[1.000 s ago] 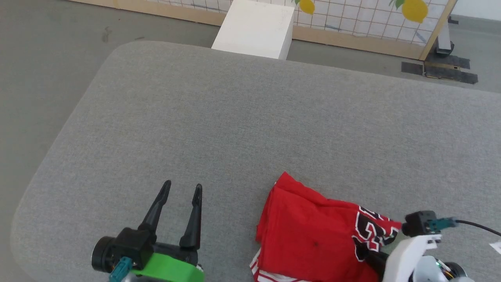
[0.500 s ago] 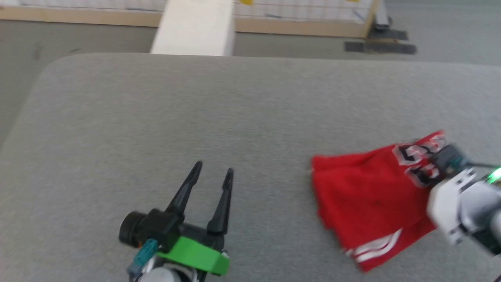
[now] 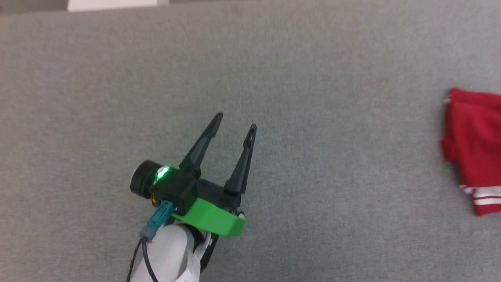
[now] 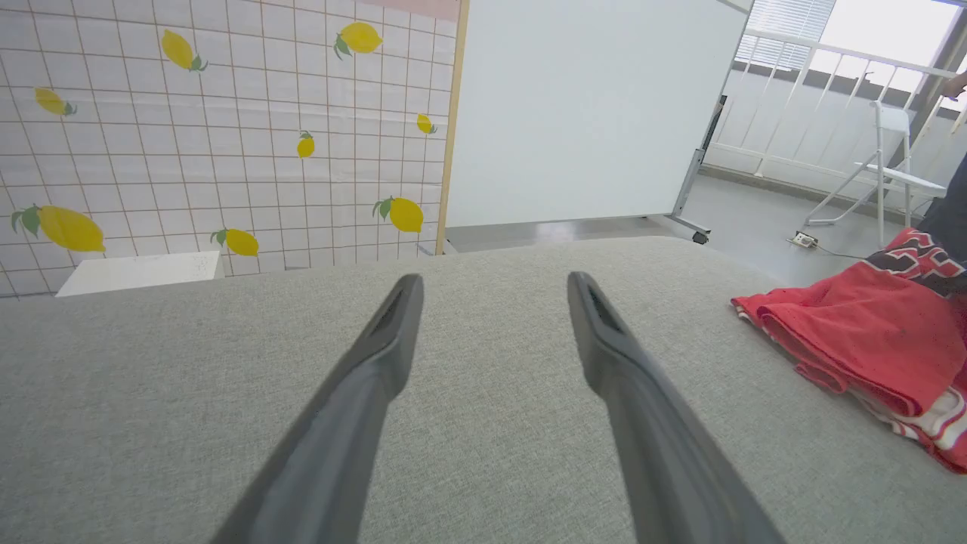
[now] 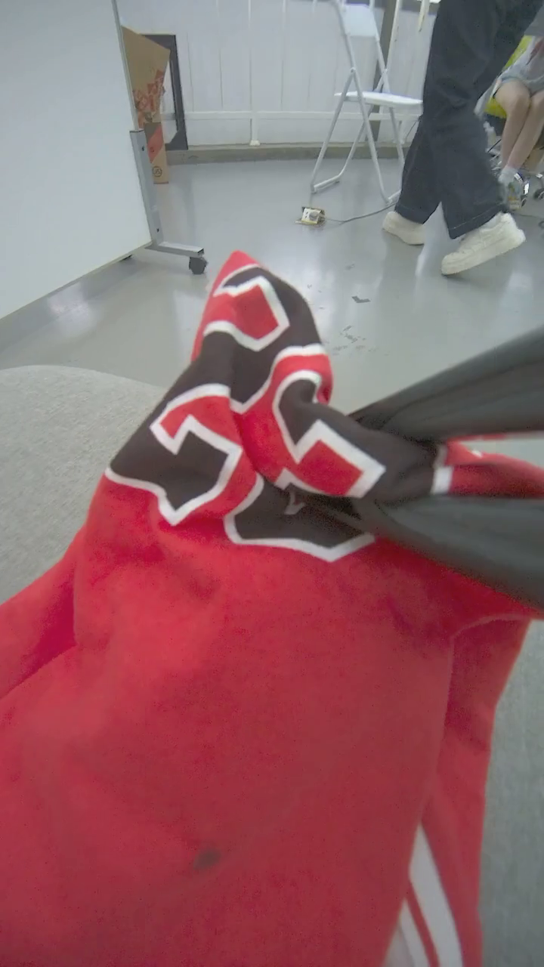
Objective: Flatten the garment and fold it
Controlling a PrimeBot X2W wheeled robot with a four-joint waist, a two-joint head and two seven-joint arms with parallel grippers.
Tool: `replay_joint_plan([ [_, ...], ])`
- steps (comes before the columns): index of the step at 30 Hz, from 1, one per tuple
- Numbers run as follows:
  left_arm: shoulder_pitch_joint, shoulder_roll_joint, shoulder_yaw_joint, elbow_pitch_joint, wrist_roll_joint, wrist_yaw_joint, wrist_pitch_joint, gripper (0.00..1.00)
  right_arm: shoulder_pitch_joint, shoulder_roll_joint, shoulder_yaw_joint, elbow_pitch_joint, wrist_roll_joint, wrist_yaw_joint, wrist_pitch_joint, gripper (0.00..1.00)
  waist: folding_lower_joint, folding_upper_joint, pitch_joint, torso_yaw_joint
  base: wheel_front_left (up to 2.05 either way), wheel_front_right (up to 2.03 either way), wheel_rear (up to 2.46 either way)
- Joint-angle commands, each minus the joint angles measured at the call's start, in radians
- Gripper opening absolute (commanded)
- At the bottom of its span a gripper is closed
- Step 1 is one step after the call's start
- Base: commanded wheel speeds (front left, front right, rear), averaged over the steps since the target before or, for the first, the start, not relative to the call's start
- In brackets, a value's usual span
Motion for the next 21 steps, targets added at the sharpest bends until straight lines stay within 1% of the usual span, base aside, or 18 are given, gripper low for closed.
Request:
replay_joint_plan([
  [1,-0.023,-0.001,0.003,0.001,0.006,-0.005,-0.004,1.0,-0.027,-0.007,-0.017,0.029,-0.017,-0.002,-0.034,0.0,-0.0001,-0.0001,0.116,-0.011,0.0,0.0,0.0],
  [5,-0.045,-0.001,0.009,0.008,0.017,-0.009,-0.004,1.0,-0.054,-0.016,-0.089,0.155,-0.062,-0.002,-0.133,0.0,-0.0001,-0.0001,0.162,0.012,0.0,0.0,0.0],
  [7,-0.056,-0.001,0.013,0.009,0.021,-0.01,-0.004,1.0,-0.068,-0.009,-0.122,0.204,-0.08,-0.002,-0.162,0.0,-0.0001,-0.0001,0.179,0.021,0.0,0.0,0.0],
  [11,-0.075,-0.001,0.016,0.01,0.02,-0.012,-0.004,1.0,-0.088,0.01,-0.171,0.284,-0.102,-0.002,-0.179,0.0,-0.0001,-0.0001,0.2,0.038,0.0,0.0,0.0],
  [12,-0.076,-0.001,0.018,0.01,0.017,-0.012,-0.004,1.0,-0.092,0.014,-0.181,0.296,-0.108,-0.002,-0.185,0.44,-0.0001,-0.0001,0.2,0.04,0.0,0.0,0.0],
  [13,-0.077,-0.001,0.019,0.011,0.014,-0.013,-0.004,1.0,-0.097,0.021,-0.196,0.311,-0.114,-0.002,-0.19,1.0,-0.0001,-0.0001,0.198,0.043,0.0,0.0,0.0],
  [17,-0.07,-0.001,0.027,0.019,0.006,-0.013,-0.004,1.0,-0.115,0.049,-0.223,0.33,-0.139,-0.002,-0.205,1.0,-0.0001,-0.0001,0.164,0.041,0.0,0.0,0.0],
  [21,-0.044,-0.001,0.045,0.023,0.001,-0.014,-0.004,1.0,-0.138,0.072,-0.23,0.319,-0.16,-0.002,-0.201,1.0,-0.0001,-0.0001,0.095,0.029,0.0,0.0,0.0],
])
